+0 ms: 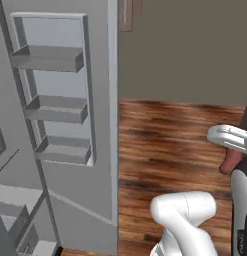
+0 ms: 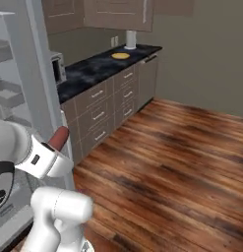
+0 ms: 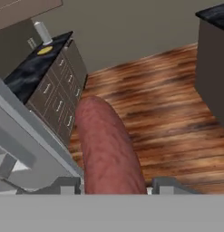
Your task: Move the hot dog bun to the plate on the dining table and place the condiment next to that plate. Then navigate to the fridge and take the sausage and place it on the plate as well.
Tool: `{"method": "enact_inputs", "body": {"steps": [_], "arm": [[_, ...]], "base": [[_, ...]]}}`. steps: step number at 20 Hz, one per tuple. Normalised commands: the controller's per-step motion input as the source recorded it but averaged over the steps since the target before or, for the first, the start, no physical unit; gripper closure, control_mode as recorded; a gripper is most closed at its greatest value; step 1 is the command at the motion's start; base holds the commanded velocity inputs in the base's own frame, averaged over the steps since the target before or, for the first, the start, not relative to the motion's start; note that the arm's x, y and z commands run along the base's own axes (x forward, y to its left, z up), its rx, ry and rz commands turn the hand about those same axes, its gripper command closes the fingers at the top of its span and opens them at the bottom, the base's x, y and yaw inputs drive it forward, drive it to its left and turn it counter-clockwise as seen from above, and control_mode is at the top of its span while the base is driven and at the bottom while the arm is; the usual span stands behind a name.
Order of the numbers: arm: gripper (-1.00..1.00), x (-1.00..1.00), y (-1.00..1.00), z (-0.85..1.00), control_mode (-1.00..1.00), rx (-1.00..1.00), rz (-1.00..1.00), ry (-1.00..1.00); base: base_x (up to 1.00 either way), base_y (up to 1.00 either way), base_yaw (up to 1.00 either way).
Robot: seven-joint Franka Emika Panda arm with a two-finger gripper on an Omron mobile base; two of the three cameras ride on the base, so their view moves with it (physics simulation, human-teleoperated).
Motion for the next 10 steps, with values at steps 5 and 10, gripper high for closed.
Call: {"method": "enact_inputs", "body": {"steps": [5, 10], "arm": [[1.0, 0.0, 0.0, 0.0, 1.0, 0.0, 0.0, 0.0], [1.0, 0.0, 0.0, 0.0, 1.0, 0.0, 0.0, 0.0]], "base": [[0.0, 0.0, -0.93], [0.18, -0.01, -0.8]]}}
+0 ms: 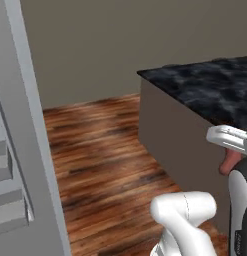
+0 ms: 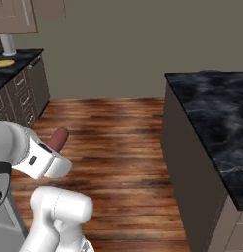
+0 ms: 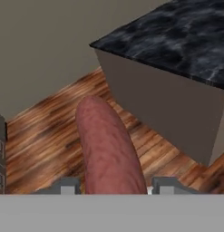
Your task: Move the hot dog bun to the plate on the dining table and place the condiment next to that plate. Then navigate to the fridge and take the sausage and place it on the plate as well.
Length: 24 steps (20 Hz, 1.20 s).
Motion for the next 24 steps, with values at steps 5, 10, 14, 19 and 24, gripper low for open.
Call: {"method": "enact_inputs", "body": {"steps": [5, 10, 14, 19, 24], "arm": [[1.0, 0.0, 0.0, 0.0, 1.0, 0.0, 0.0, 0.0], [1.0, 0.0, 0.0, 0.0, 1.0, 0.0, 0.0, 0.0], [1.0, 0.0, 0.0, 0.0, 1.0, 0.0, 0.0, 0.0], [1.0, 0.0, 0.0, 0.0, 1.0, 0.0, 0.0, 0.0], [1.0, 0.0, 0.0, 0.0, 1.0, 0.0, 0.0, 0.0]], "base": [[0.79, -0.31, -0.44], [0.86, -0.45, -0.11], [0.26, -0.8, -0.11], [0.65, 0.04, -0.33], [0.86, 0.61, -0.28]]}}
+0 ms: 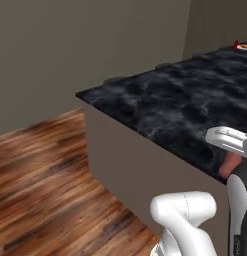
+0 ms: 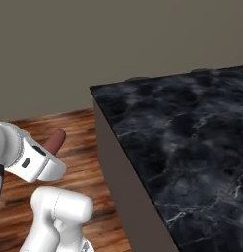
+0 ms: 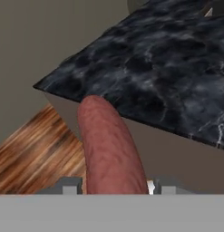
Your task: Move the hot dog bun to the plate on the dining table and place the condiment next to that plate. Then navigate to the fridge and take the sausage and place it on the plate as well.
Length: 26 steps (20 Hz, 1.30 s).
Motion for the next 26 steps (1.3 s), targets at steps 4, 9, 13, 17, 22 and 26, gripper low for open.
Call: {"method": "enact_inputs", "body": {"steps": [4, 9, 13, 17, 22, 26], "arm": [[1.0, 0.0, 0.0, 0.0, 1.0, 0.0, 0.0, 0.0], [1.0, 0.0, 0.0, 0.0, 1.0, 0.0, 0.0, 0.0], [1.0, 0.0, 0.0, 0.0, 1.0, 0.0, 0.0, 0.0], [1.0, 0.0, 0.0, 0.0, 1.0, 0.0, 0.0, 0.0], [1.0, 0.0, 0.0, 0.0, 1.0, 0.0, 0.0, 0.0], [1.0, 0.0, 0.0, 0.0, 1.0, 0.0, 0.0, 0.0]], "base": [[0.84, 0.97, -0.29], [0.95, 1.0, -0.3], [0.95, 1.0, -0.27], [0.99, 1.0, -0.27], [1.0, 1.0, -0.26], [1.0, 1.0, -0.26]]}}
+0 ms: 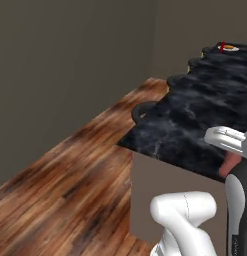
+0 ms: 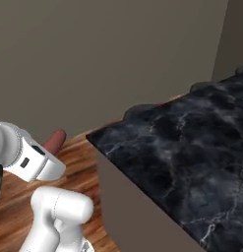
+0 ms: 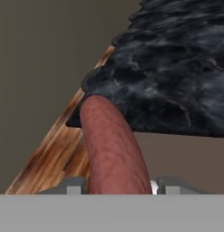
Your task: Move the hot dog bun to the plate on the dining table and place the condiment next to that plate. Then navigate to the fridge and take the sausage and place it on the plate as well.
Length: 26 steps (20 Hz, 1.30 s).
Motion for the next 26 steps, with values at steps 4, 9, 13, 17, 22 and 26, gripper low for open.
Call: {"method": "enact_inputs", "body": {"steps": [4, 9, 13, 17, 22, 26], "arm": [[1.0, 0.0, 0.0, 0.0, 1.0, 0.0, 0.0, 0.0], [1.0, 0.0, 0.0, 0.0, 1.0, 0.0, 0.0, 0.0], [1.0, 0.0, 0.0, 0.0, 1.0, 0.0, 0.0, 0.0], [1.0, 0.0, 0.0, 0.0, 1.0, 0.0, 0.0, 0.0], [1.0, 0.0, 0.0, 0.0, 1.0, 0.0, 0.0, 0.0], [1.0, 0.0, 0.0, 0.0, 1.0, 0.0, 0.0, 0.0]], "base": [[1.0, 1.0, -0.26], [1.0, 1.0, -0.26], [1.0, 1.0, -0.26], [1.0, 1.0, -0.26], [1.0, 1.0, -0.26], [1.0, 1.0, -0.27]]}}
